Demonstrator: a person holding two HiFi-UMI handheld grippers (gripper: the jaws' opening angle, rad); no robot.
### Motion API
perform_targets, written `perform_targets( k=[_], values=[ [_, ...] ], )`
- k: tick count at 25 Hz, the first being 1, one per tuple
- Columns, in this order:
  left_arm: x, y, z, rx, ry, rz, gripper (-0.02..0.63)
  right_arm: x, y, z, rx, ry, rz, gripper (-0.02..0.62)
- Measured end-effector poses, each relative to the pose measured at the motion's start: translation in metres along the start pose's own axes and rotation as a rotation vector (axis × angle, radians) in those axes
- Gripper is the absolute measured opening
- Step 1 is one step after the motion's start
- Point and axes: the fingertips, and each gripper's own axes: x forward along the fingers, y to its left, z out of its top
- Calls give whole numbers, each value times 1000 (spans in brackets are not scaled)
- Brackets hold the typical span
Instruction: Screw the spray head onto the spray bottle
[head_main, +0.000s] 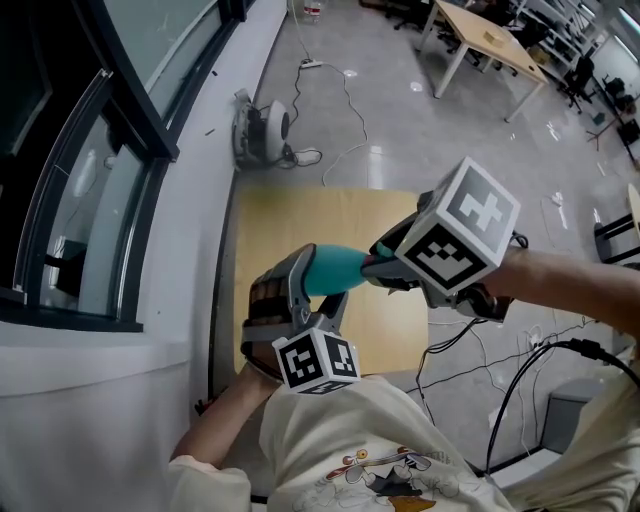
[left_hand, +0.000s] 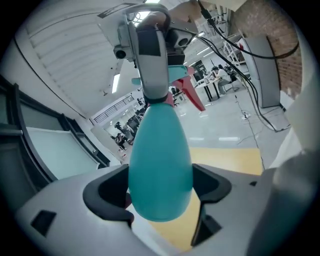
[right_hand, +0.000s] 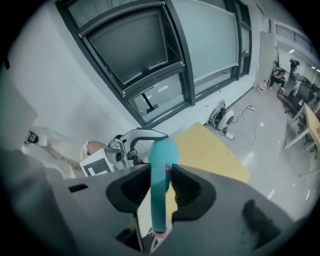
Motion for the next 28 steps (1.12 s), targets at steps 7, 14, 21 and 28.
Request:
perform_targets(
  k=[7, 14, 21, 28],
  values=[
    [-4, -14, 10, -46, -40, -113, 397, -4, -10, -1, -113, 11, -86, 128],
    [-28, -33, 7, -261, -132, -629, 417, -7, -1, -13, -484, 87, -135, 127],
    [-63, -45, 0, -71, -191, -1107, 417, 3, 56, -32, -804, 196, -16, 127],
    [-123, -72, 8, -104, -263, -1737, 426, -4, 107, -41, -1053, 197, 150, 127]
  ],
)
